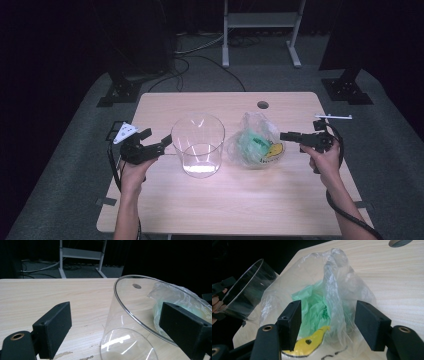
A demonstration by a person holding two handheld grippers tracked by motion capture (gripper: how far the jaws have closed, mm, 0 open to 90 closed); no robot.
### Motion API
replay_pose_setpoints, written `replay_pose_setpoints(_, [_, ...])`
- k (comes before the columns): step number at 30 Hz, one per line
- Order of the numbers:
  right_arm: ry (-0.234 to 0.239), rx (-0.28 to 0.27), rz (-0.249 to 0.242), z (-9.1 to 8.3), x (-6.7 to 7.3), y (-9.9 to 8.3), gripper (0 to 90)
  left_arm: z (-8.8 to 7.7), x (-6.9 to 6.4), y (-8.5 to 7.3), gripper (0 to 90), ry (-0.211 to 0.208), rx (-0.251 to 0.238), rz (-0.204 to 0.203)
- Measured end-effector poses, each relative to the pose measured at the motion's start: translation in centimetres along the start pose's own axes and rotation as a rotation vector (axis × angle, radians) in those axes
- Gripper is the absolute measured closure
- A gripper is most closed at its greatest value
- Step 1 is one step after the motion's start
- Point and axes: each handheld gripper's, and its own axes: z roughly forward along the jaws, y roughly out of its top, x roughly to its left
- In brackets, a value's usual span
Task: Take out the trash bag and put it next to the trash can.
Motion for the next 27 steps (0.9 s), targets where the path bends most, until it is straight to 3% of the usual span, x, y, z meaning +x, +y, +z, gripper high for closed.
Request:
replay_pose_setpoints(13, [-0.005, -0.033, -0.013, -1.3, -0.9, -2.1, 37.6, -0.1, 0.1, -0.1, 9.8, 0.006, 0.004, -0.001])
replay_pose_setpoints(27, [-0.050, -0.064, -0.027, -2.7, -2.0, -5.3, 37.0, 0.1, 0.1, -0.2, 9.8, 0.005, 0.012, 0.001])
